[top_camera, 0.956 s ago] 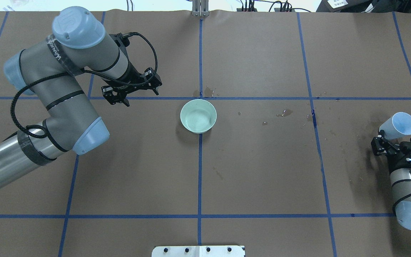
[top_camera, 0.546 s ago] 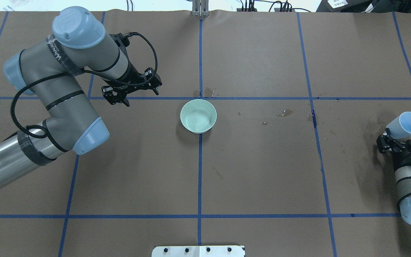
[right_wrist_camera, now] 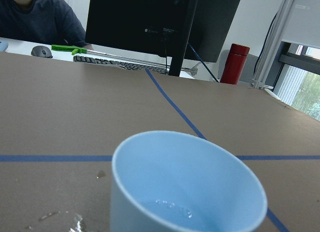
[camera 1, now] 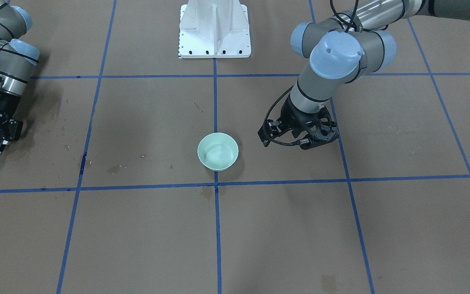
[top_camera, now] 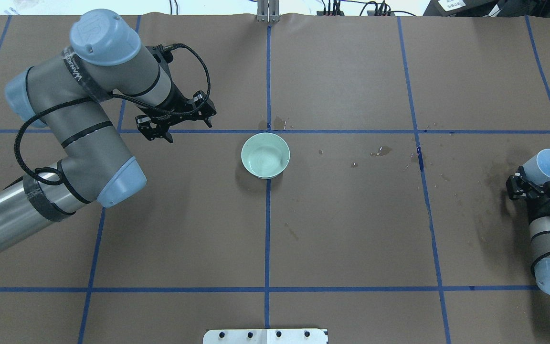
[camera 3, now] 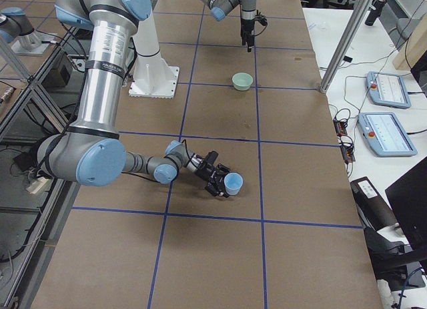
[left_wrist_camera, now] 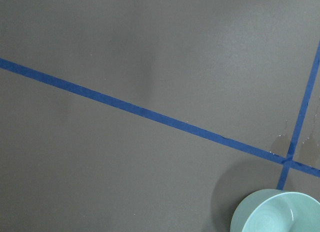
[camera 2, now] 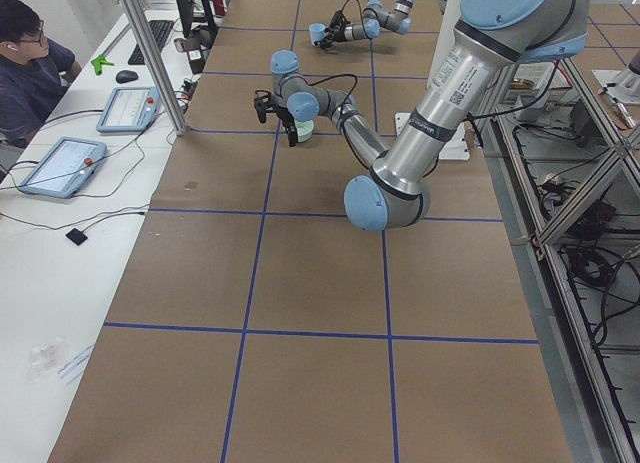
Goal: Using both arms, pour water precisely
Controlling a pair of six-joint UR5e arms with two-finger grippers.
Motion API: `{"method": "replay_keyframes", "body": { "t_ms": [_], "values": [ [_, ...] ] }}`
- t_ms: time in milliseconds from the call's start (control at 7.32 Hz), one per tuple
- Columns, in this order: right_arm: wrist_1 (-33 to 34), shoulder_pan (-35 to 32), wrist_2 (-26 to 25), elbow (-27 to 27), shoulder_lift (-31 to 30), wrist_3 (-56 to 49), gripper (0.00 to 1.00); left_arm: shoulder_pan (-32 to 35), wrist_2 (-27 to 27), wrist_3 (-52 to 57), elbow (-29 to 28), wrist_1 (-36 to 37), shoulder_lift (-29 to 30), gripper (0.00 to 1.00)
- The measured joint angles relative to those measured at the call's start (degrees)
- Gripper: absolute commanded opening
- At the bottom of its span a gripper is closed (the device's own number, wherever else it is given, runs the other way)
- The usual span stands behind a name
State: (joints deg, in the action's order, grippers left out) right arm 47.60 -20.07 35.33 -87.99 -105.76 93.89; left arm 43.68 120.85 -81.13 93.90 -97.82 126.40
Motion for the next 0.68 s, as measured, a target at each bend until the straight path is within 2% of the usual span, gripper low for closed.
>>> {"method": "replay_keyframes", "body": {
  "t_ms": [683],
  "values": [
    [0.0, -1.8, 0.1, 1.2, 1.4, -0.8, 0.99, 0.0, 0.0, -0.1, 0.0, 0.1, 0.1, 1.00]
  ]
}}
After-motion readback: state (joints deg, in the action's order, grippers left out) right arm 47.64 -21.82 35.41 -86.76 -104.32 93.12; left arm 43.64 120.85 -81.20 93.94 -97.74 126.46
